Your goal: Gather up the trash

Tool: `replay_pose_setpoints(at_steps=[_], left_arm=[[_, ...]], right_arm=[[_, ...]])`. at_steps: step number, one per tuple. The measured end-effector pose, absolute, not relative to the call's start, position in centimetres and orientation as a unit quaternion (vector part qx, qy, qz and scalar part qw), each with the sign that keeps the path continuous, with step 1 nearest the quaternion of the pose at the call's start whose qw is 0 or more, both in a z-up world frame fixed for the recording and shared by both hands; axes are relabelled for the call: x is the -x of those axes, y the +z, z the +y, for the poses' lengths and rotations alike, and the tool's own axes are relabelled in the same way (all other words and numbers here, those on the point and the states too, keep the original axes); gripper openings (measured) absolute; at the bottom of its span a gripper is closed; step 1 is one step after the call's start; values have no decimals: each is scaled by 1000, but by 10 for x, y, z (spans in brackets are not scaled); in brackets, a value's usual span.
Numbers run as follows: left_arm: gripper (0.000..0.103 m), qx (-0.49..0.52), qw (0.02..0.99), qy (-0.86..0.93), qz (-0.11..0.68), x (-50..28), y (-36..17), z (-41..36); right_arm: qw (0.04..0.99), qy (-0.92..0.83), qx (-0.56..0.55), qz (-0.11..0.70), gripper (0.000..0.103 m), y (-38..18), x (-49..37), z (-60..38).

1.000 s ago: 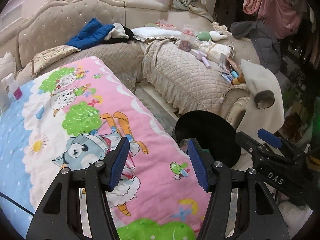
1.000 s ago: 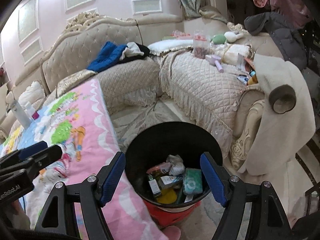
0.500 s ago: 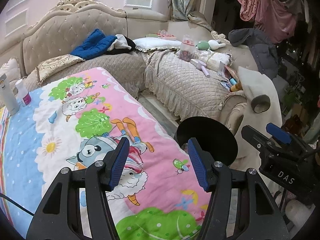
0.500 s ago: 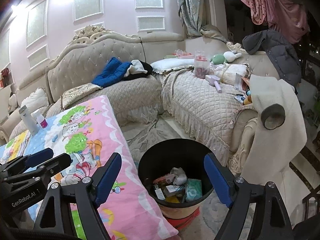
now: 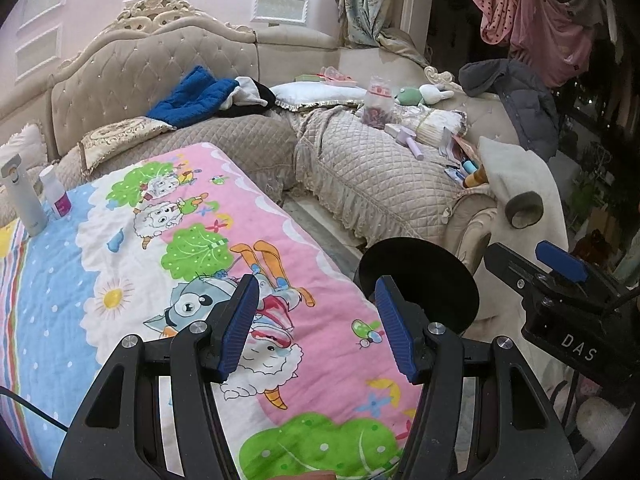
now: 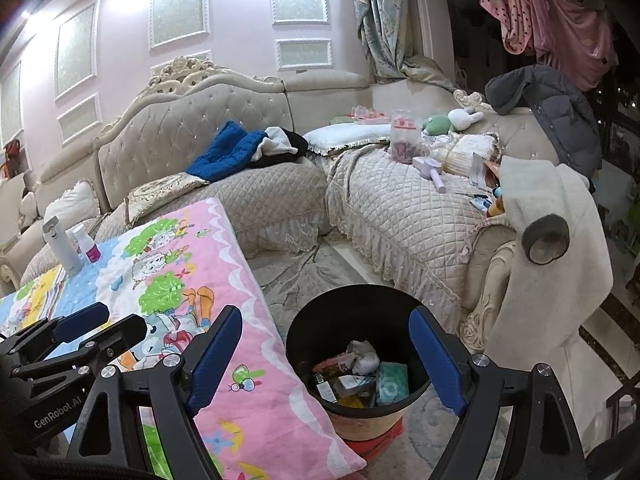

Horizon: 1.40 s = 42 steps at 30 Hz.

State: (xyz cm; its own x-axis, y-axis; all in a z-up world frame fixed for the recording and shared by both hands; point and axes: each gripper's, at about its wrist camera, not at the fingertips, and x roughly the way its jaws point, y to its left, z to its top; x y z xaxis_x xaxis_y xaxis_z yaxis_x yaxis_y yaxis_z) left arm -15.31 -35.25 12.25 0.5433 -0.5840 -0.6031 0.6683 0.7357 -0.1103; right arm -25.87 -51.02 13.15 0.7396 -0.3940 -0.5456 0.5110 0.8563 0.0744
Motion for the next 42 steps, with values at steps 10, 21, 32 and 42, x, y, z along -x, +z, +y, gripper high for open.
replay_pose_setpoints(at_steps=[10,21,32,42], left_arm=[[59,-68,876,-357,317,153,124,-350],[59,-67,875,-359,319,152,123,-349],[59,-69,872,-364,321,150,121,-350],[59,-67,871,-363,325,150,120,-350]], right_arm=[[926,-243,-113,265,84,133,258,-508],[926,-240,-113,269,85,133,254,-505],[926,-240,-113,270,85,132,251,-505],[924,-238,-115,275,85,129,247,-504]])
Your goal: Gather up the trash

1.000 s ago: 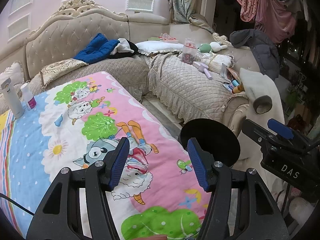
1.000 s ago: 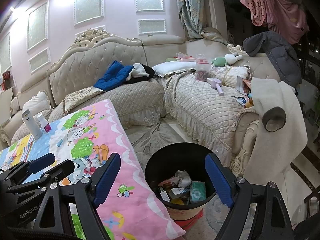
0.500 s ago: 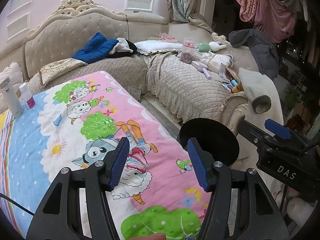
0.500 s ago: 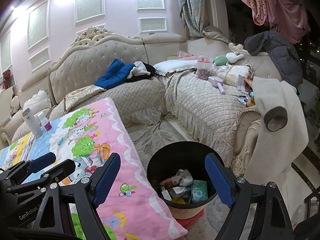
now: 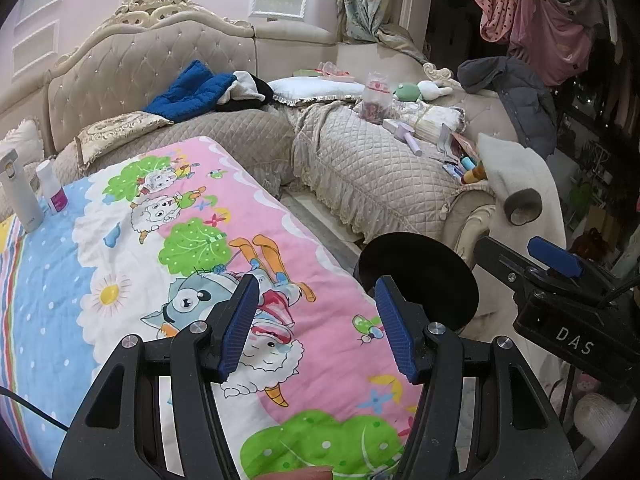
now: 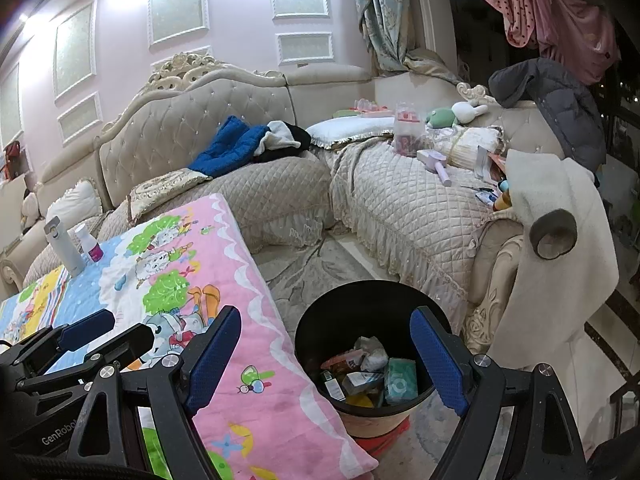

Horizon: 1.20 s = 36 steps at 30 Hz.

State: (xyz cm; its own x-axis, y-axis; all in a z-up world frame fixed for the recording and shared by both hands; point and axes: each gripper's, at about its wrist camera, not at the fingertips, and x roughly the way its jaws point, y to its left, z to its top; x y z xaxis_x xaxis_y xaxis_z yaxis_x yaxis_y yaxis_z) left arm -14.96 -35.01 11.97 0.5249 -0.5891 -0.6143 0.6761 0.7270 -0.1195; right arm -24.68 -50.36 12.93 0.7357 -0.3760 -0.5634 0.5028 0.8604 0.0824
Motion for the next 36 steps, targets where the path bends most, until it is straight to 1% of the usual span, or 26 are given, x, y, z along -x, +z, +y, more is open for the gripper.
replay_pose_setpoints(at_steps=[25,32,36], left_arm=[[59,-69,867,-365,333,149,112,-353],[59,-77,872,-359,323,150,109,-355],[59,-68,868,-359,335,142,105,-350]], right_arm=[[921,-237,-119,285,85,122,244,-508],[919,-237,-120,291,85,120,243,-512],[919,-235,-119,294,85,119,241,-511]])
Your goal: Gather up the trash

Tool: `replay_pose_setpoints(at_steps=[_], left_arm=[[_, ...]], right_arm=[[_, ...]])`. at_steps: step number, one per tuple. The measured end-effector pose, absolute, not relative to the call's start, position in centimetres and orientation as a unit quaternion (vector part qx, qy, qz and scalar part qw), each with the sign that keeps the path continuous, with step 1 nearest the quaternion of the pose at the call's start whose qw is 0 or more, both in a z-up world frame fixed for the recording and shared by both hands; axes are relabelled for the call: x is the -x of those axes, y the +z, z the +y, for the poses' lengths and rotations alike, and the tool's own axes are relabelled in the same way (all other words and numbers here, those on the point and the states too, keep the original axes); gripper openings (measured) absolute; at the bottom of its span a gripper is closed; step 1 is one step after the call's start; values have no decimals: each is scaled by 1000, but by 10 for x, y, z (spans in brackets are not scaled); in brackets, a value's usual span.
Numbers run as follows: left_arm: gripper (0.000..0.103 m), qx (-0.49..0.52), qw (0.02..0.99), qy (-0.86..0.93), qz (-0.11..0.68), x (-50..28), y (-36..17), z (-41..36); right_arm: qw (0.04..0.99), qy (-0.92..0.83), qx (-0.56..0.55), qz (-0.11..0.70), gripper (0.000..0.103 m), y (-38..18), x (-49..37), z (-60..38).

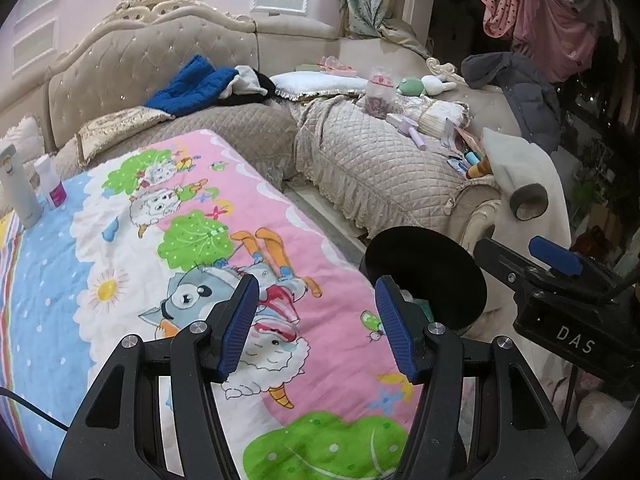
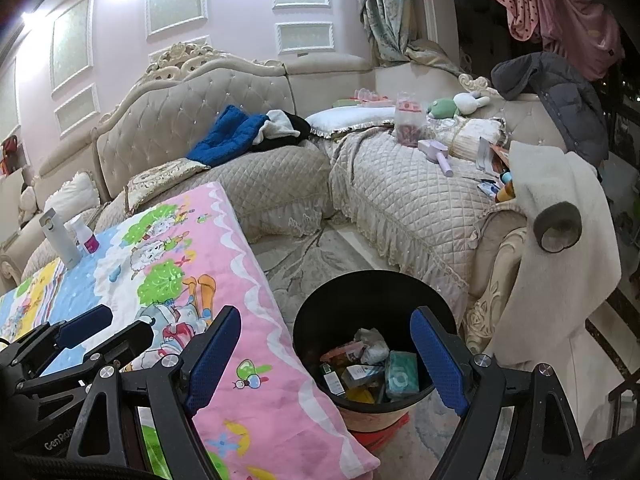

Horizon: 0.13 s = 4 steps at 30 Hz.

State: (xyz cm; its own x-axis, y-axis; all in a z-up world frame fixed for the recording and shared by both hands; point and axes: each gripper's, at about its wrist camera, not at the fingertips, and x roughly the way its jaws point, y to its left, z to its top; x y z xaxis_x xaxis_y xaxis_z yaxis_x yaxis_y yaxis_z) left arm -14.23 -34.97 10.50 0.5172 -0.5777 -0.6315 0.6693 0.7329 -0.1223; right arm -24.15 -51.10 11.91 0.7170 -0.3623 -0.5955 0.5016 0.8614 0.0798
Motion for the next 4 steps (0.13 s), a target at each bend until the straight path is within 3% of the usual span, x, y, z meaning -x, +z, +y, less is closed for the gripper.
replay_pose_setpoints(at_steps=[4], left_arm=[[59,-62,865,-354,350,133,101,-333]], right_arm=[[919,-226,-118,302,85,117,233,-507]])
